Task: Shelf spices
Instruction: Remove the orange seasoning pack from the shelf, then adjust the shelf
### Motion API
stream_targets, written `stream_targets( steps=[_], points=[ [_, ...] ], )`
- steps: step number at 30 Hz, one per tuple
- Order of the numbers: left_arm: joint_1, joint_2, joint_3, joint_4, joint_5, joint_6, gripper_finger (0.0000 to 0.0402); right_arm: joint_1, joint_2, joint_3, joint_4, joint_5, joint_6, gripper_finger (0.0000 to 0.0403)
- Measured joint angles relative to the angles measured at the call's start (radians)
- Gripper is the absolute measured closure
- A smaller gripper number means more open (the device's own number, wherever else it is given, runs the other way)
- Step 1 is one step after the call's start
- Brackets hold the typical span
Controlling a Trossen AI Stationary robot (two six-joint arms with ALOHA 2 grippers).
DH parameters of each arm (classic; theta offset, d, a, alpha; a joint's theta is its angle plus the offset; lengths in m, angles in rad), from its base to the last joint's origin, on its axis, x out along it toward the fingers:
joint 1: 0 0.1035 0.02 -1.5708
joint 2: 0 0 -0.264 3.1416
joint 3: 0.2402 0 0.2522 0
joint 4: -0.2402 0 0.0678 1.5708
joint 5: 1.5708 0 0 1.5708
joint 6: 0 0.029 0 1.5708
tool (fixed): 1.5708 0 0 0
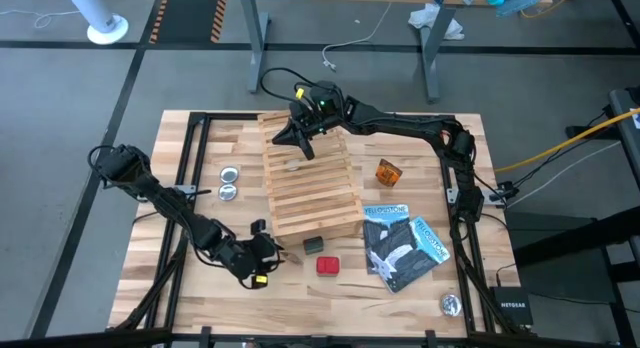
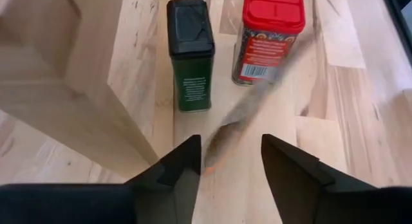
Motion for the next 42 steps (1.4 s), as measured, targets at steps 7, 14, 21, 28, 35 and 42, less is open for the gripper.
stream_targets(
  steps=[7, 14, 21, 28, 35, 42],
  points=[
    [0.0, 0.0, 0.0, 0.021, -0.001, 0.003, 0.0233, 0.0, 0.0, 0.0, 0.0, 0.0, 0.0, 0.037],
    [0.0, 0.0, 0.0, 0.006, -0.001, 0.004, 0.0233, 0.0, 0.0, 0.0, 0.0, 0.0, 0.0, 0.037],
    [0.0, 0.0, -0.001, -0.082, -0.002, -0.039, 0.0233, 0.0, 0.0, 0.0, 0.0, 0.0, 0.0, 0.037],
    [0.0, 0.0, -0.001, -0.084, 0.001, -0.039, 0.0233, 0.0, 0.0, 0.0, 0.0, -0.06, 0.002, 0.037],
    [0.0, 0.0, -0.001, -0.085, 0.116, -0.069, 0.0233, 0.0, -0.047, 0.0, -0.011, -0.079, 0.003, 0.037],
    [-0.001, 0.0, -0.001, -0.177, 0.189, -0.097, 0.0233, 0.001, -0.122, 0.0, -0.048, -0.072, 0.0, 0.037]
  ],
)
